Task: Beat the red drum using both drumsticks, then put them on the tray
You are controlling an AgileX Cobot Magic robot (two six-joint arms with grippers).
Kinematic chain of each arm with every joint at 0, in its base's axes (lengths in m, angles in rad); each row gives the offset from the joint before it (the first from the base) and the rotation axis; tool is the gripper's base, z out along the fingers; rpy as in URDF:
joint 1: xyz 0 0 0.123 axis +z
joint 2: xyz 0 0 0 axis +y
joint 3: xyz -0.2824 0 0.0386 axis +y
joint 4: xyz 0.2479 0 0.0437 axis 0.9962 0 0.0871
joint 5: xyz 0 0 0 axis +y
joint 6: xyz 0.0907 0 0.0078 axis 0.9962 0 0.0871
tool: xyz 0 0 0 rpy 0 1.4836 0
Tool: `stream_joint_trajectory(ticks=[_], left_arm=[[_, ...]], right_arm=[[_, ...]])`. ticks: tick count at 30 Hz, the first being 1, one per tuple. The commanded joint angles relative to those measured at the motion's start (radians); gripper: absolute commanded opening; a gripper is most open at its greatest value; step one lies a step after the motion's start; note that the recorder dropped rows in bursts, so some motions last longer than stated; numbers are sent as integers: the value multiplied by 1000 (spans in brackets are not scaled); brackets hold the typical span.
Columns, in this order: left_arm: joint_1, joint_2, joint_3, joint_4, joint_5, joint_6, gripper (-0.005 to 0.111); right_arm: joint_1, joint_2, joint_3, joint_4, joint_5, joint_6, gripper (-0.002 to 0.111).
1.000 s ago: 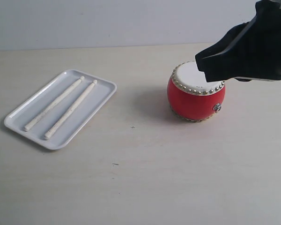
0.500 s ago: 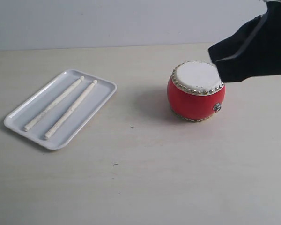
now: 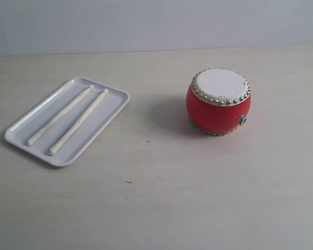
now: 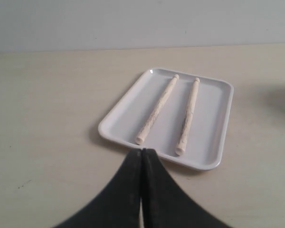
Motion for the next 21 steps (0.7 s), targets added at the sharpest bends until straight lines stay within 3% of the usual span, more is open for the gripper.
stream_joint_trajectory(ticks=[1,9,19,21], left_arm=[[3,-5,3,5,-10,-3,0],[3,-5,3,5,-10,-3,0],[3,-5,3,7,-10,-3,0],[3,-5,3,7,-10,-3,0]], right_arm=[[-13,-139,184,-5,-181,-15,0],[-13,-309,433,6,-294,12,0],[-13,-326,445,0,-178,76,0],[-13,-326,445,-71,-172,138,0]])
